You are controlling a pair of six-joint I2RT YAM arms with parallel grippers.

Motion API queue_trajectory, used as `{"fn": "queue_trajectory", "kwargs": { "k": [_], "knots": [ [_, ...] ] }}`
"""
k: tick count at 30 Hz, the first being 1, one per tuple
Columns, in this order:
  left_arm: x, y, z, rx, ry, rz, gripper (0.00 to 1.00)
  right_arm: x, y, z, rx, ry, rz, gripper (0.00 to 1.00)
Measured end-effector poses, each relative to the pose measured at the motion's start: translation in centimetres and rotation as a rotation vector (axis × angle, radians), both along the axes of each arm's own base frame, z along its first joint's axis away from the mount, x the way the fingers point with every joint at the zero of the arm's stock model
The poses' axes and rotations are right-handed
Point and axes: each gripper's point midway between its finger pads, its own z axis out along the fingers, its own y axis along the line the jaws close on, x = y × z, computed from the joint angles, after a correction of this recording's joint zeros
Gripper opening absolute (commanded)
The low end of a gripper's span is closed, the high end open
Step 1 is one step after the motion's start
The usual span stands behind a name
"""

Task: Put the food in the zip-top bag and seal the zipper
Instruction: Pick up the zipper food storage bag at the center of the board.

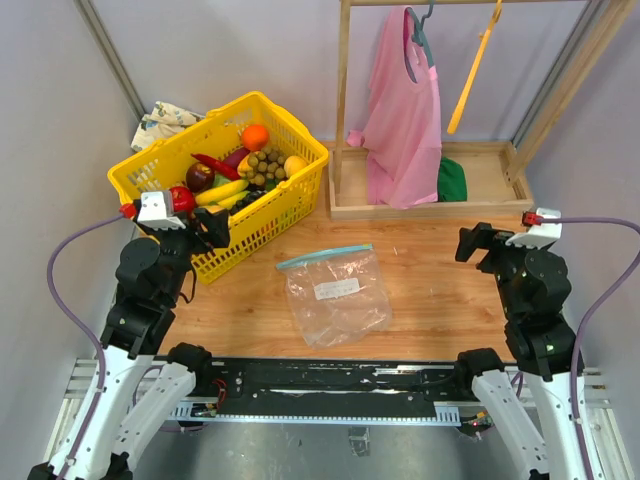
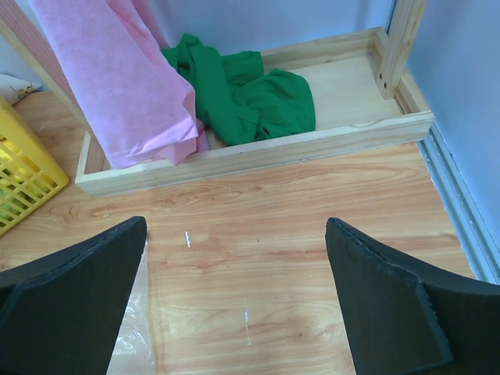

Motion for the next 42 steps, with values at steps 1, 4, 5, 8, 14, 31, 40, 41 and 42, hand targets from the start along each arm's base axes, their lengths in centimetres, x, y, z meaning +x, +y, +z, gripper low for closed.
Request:
{"fn": "queue_trajectory", "kwargs": {
  "k": [1,4,5,8,14,31,40,41,42],
  "knots": [
    [0.0,0.0,0.0,0.000,0.002,-0.003,0.99,-0.1,0.0,0.1,-0.001,-0.007,0.000,0.98],
    [-0.1,-0.3,0.2,-0.007,0.004,-0.018,0.99,-0.3,-0.1,0.4,-0.003,-0.018,-0.001,0.98],
    [-0.1,-0.5,0.3,-0.011,0.003,-0.028,0.99,-0.3,0.0,0.4,-0.003,-0.020,0.001,0.99],
    [-0.2,-1.2,0.5,-0.019,0.005,-0.064,0.99,-0.3,0.4,0.4,-0.005,-0.021,0.019,0.98],
    [0.0,-3.4,0.5,-0.017,0.061,-0.176,0.99,-0.5,0.7,0.1,-0.004,-0.024,0.033,0.99],
    [-0.6,-11.4,-5.5,-0.069,0.336,-0.468,0.94,-0.2,4.4,-2.4,0.035,0.002,0.227,0.99],
    [-1.8,-16.2,-13.4,-0.037,0.521,-0.428,0.91,-0.1,5.7,-4.5,0.046,0.039,0.291,0.99],
    [-1.6,-16.0,-14.3,-0.026,0.534,-0.394,0.91,-0.1,5.8,-4.6,0.048,0.038,0.295,0.99],
    [-1.5,-15.9,-15.0,-0.016,0.545,-0.368,0.91,0.0,5.8,-4.8,0.049,0.038,0.298,0.99]
  ]
}}
